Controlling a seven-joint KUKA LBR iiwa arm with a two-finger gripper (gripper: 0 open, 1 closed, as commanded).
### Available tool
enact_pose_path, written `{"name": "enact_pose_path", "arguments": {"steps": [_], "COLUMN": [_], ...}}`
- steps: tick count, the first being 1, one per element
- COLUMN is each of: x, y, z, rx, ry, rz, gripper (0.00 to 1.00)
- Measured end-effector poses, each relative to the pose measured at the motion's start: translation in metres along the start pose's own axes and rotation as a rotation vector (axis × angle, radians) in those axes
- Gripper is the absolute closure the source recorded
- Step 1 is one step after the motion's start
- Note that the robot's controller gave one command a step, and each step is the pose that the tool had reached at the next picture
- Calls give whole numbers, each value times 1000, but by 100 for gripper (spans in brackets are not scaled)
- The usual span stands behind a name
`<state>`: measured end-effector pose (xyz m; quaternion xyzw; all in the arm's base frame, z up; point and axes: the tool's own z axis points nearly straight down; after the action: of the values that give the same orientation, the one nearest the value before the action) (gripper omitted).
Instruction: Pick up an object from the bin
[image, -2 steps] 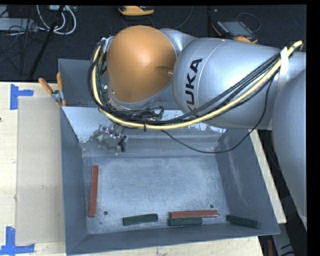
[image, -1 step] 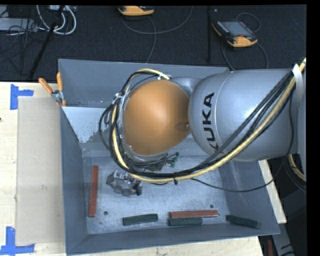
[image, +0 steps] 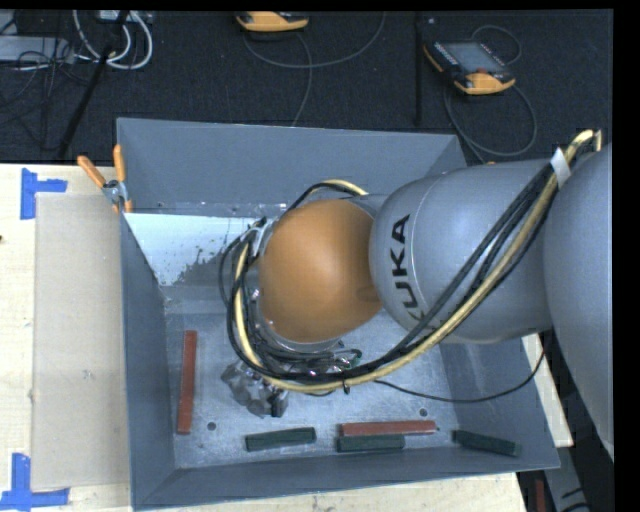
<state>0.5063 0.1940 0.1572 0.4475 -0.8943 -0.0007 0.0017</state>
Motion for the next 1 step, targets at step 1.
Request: {"name": "enact_pose_path", "arguments": {"steps": [1], "x": [-30], "y": [22], "z": [-1], "rx": [1], "ry": [-5], "rz": [158], "gripper": [100]}}
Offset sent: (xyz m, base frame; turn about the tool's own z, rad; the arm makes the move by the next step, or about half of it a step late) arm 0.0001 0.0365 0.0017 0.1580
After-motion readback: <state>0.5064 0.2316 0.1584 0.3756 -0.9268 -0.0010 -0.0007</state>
